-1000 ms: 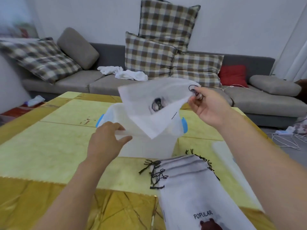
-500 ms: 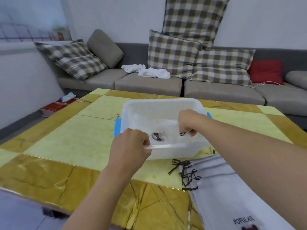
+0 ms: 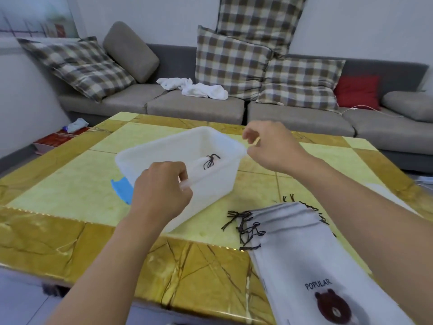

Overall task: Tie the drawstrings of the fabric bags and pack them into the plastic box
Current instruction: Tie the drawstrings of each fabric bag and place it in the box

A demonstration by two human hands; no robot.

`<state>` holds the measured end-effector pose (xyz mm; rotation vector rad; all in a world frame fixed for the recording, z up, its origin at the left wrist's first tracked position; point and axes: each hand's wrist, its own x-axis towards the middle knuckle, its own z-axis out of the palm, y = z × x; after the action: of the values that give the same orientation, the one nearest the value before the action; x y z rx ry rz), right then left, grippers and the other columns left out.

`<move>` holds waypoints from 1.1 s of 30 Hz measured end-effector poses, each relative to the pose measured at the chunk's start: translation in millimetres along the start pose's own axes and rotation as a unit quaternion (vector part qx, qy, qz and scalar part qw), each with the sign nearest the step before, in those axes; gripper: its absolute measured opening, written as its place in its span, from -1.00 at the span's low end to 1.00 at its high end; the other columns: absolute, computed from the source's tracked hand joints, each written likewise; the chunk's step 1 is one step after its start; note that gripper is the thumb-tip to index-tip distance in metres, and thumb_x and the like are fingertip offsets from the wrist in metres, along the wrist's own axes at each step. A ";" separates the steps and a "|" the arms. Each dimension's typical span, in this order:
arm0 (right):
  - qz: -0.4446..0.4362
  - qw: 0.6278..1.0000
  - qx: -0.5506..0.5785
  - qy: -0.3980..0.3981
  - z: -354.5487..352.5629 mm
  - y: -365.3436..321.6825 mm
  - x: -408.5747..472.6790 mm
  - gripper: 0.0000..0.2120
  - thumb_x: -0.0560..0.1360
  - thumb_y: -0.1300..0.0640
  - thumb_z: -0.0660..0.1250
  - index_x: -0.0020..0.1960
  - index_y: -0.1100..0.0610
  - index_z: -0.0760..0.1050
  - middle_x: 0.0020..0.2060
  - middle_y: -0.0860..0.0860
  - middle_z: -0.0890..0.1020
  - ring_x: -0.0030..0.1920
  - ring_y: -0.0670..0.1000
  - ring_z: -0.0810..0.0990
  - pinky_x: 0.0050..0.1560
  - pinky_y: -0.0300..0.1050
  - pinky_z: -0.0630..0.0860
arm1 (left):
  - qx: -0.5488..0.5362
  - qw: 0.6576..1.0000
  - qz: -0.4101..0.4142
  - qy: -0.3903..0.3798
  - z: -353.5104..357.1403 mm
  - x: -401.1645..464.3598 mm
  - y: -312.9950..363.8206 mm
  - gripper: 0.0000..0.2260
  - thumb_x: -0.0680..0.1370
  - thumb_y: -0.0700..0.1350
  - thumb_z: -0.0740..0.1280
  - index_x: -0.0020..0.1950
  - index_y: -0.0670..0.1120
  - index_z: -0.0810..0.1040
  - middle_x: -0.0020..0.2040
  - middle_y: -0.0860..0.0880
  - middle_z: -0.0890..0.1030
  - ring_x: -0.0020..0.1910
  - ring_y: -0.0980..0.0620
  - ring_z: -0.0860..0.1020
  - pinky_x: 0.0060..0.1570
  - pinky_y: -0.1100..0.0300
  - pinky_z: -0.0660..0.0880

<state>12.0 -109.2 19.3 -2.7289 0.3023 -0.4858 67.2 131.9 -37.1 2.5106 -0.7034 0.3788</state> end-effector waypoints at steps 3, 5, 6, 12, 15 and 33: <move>0.046 0.935 -0.065 -0.346 -11.6 43.3 -51.0 -0.29 0.37 -0.07 0.58 0.44 -0.13 0.36 0.41 -0.17 0.42 0.35 -0.06 0.44 0.30 -0.05 0.45 | 0.035 0.998 -0.057 -0.017 0.7 -1.0 9.6 -0.69 0.40 -0.13 0.37 0.13 0.06 0.55 -0.13 0.00 0.53 -0.11 -0.13 0.47 -0.19 0.11 0.33; 0.088 0.894 -0.081 -0.431 -1.0 73.2 -80.3 0.08 0.26 -0.16 0.64 0.59 -0.17 0.08 0.56 -0.20 0.18 0.54 -0.02 0.21 0.46 0.01 0.29 | 0.075 0.993 -0.087 -0.019 2.2 -1.6 20.1 -0.59 0.43 -0.16 0.37 0.27 0.00 0.48 -0.03 -0.07 0.48 -0.05 -0.17 0.44 -0.15 0.07 0.32; 0.094 0.903 -0.067 -0.414 8.9 87.7 -91.8 0.16 0.22 -0.16 0.66 0.61 -0.17 0.02 0.58 -0.19 0.13 0.57 -0.01 0.16 0.50 0.03 0.26 | 0.098 0.992 -0.077 0.007 4.5 -1.5 28.1 -0.57 0.43 -0.16 0.39 0.29 -0.06 0.46 0.03 -0.12 0.47 0.01 -0.20 0.43 -0.13 0.05 0.31; 0.095 0.961 -0.027 -0.260 56.9 130.8 -111.3 0.07 0.19 -0.36 0.56 0.57 -0.14 0.15 0.46 -0.14 0.30 0.44 0.03 0.31 0.41 0.13 0.36 | -0.032 0.991 0.002 -0.126 49.2 -22.8 95.9 -0.44 0.43 0.25 0.43 0.27 -0.05 0.43 0.22 -0.04 0.43 0.19 -0.09 0.48 -0.01 0.07 0.44; 0.110 0.971 -0.028 -0.209 63.4 135.4 -106.9 0.02 0.21 -0.38 0.55 0.53 -0.09 0.24 0.33 -0.08 0.35 0.32 0.05 0.36 0.33 0.10 0.42 | 0.089 0.910 -0.054 -0.400 84.4 -29.0 101.8 -0.09 0.38 0.36 0.44 0.49 -0.17 0.20 0.42 -0.15 0.32 0.33 -0.15 0.44 0.13 0.08 0.45; 0.139 0.975 0.069 -0.159 58.9 129.4 -92.0 -0.67 0.32 0.14 0.62 -0.25 0.08 0.43 -0.34 -0.01 0.52 -0.31 0.02 0.49 -0.36 -0.11 0.34 | -0.118 0.948 -0.057 -0.289 146.1 2.1 97.5 -0.80 0.43 -0.27 0.40 -0.31 -0.13 0.42 -0.30 -0.09 0.53 -0.27 -0.10 0.50 -0.28 0.14 0.39</move>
<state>-69.6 -185.4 -108.0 -2.5216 0.5319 0.0090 34.2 -19.3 -120.3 2.4132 -0.7541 -0.4817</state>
